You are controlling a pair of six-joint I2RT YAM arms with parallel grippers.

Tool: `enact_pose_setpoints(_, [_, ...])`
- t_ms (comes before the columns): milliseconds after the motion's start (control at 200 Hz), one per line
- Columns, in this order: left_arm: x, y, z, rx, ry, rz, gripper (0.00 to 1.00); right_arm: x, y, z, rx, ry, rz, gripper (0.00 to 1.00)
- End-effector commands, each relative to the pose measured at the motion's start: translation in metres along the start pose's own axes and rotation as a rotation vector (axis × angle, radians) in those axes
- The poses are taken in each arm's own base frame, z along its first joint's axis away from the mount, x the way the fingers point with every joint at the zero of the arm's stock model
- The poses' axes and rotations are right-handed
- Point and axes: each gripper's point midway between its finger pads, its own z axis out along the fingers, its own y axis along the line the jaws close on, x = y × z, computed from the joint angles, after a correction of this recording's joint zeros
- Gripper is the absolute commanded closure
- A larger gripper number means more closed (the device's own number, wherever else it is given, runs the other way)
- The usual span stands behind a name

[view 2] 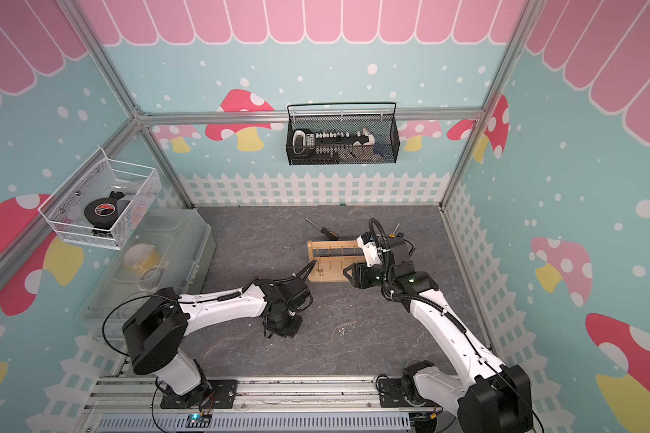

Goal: Hang the necklace on the jewelry display stand
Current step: Pick up the necklace from the center of the board.

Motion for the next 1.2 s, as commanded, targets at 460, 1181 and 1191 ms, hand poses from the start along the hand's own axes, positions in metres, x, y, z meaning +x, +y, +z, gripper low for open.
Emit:
enact_pose_setpoints(460, [0.014,0.004,0.029,-0.010,0.088,0.027,0.80,0.001,-0.004,0.001,0.010,-0.002,0.003,0.45])
enact_pose_setpoints(1181, [-0.002,-0.007,0.013,-0.034,0.034,0.058,1.00,0.002,-0.005,0.002,0.016,0.000,0.000,0.45])
enact_pose_setpoints(1191, [-0.003,-0.007,0.012,-0.032,0.031,0.058,1.00,0.002,-0.006,0.002,0.017,0.000,0.001,0.45])
